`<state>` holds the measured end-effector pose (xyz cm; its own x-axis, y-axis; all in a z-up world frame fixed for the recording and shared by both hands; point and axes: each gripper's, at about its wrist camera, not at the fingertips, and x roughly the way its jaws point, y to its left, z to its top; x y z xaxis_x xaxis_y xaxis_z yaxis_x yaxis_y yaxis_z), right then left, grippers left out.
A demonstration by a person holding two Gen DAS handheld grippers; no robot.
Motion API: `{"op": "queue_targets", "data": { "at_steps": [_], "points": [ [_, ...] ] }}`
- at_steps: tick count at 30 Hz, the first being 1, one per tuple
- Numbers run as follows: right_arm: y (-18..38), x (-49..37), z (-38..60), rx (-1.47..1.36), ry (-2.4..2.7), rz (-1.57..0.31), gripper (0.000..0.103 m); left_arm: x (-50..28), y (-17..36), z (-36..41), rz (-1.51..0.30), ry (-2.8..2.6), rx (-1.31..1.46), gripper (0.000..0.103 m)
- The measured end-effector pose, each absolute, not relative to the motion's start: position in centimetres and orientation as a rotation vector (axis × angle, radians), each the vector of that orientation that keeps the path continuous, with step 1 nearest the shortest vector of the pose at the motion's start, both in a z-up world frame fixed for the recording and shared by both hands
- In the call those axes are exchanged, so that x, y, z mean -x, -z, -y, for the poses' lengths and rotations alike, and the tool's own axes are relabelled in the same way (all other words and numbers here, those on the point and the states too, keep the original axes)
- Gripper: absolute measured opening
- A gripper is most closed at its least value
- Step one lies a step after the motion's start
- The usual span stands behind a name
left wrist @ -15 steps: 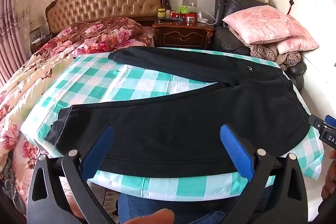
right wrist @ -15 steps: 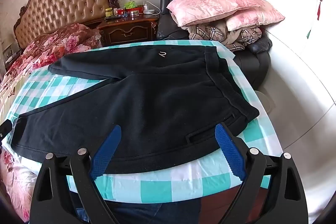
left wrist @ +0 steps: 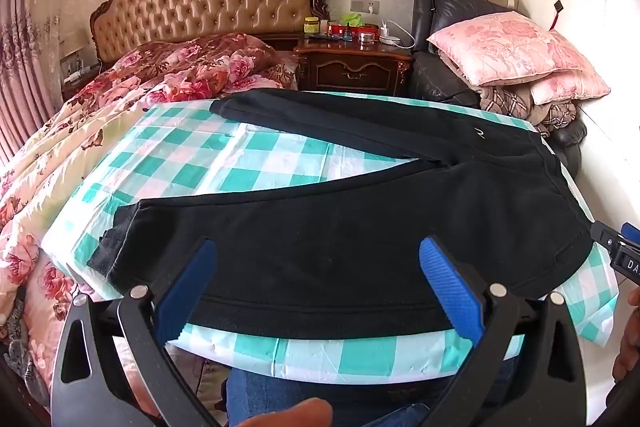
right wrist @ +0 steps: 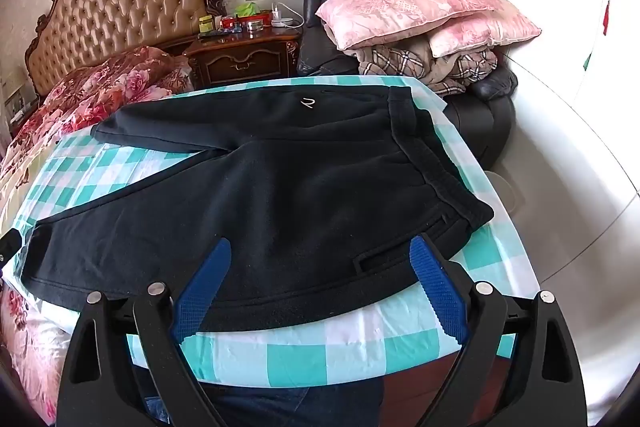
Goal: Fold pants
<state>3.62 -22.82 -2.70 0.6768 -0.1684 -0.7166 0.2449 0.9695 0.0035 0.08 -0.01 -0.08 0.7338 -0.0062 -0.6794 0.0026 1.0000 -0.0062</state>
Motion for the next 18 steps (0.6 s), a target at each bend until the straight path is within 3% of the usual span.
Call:
{"op": "queue_targets", "data": {
  "at_steps": [18],
  "points": [
    [2.75, -3.54, 22.57, -0.106, 0.232, -0.795, 0.088, 0.17, -0.19, -0.61, -0.745, 0.0, 0.004, 0.101]
  ]
}}
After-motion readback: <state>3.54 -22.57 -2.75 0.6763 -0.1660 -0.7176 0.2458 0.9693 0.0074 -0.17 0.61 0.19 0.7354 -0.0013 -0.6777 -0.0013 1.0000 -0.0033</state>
